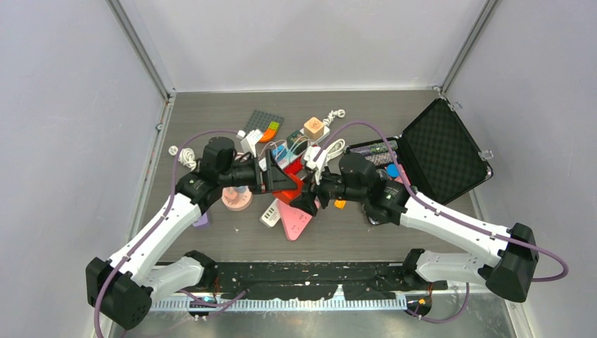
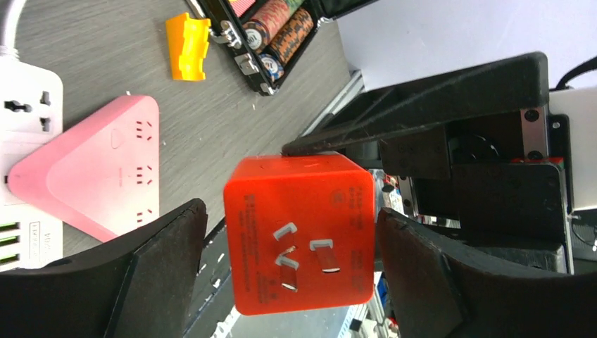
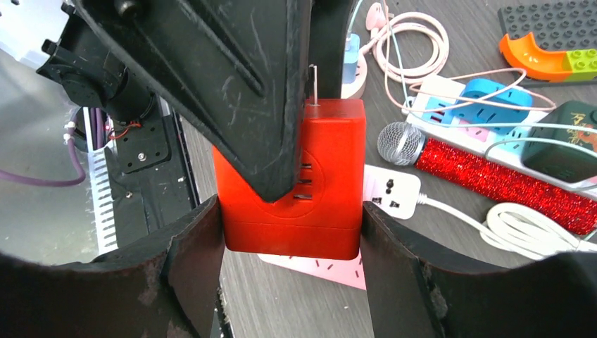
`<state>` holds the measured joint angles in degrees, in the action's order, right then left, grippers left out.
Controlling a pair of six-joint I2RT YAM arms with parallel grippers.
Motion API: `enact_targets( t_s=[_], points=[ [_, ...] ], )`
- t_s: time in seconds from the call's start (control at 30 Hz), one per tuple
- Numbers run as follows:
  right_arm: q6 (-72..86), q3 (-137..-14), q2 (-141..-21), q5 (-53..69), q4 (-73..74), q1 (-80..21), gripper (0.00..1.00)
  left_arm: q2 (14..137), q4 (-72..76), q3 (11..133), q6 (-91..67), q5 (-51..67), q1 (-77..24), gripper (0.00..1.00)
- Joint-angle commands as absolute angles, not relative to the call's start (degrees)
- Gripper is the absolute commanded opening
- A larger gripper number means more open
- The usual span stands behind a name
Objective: Insert the plug
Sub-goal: Pick up the plug from the center of the board.
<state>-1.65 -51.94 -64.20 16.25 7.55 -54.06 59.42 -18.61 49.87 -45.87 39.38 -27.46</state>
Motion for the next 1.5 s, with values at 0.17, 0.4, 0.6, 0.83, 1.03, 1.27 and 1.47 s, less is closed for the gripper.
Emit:
enact_targets(
  t_s=[0.17, 0.4, 0.6, 0.83, 1.03, 1.27, 1.47],
  points=[
    [-4.56, -55.40, -64.75, 16.38, 2.41, -54.41, 0.14, 60.03, -16.96, 51.75, -51.19, 46.32, -27.77, 0.59],
    [-2.43, -55.22, -64.53, 15.45, 1.51, -54.43, 0.54, 61.43, -15.47, 53.58, -53.35, 49.29, -27.77, 0.09],
    [-0.08, -51.14, -60.76, 13.39, -5.07, -54.40, 0.99, 59.78, -14.50, 54.71, -61.81, 47.48, -26.48, 0.00],
    [1.29, -51.25, -61.47, 17.54, -8.71, -54.36, 0.97, 54.23, -22.32, 57.48, -73.98, 33.67, -26.02, 0.00],
    [5.08, -50.94, -61.86, 16.63, -15.48, -54.40, 0.97, 49.18, -24.90, 58.45, -81.56, 25.73, -26.10, 0.00],
    [10.70, -53.77, -64.84, 20.18, -20.23, -54.37, 0.98, 47.25, -20.19, 56.44, -91.47, 29.04, -26.02, 0.00],
    [13.36, -53.64, -65.72, 18.58, -25.64, -54.36, 0.95, 45.93, -15.40, 54.64, -97.40, 31.60, -26.02, 0.00]
  ],
)
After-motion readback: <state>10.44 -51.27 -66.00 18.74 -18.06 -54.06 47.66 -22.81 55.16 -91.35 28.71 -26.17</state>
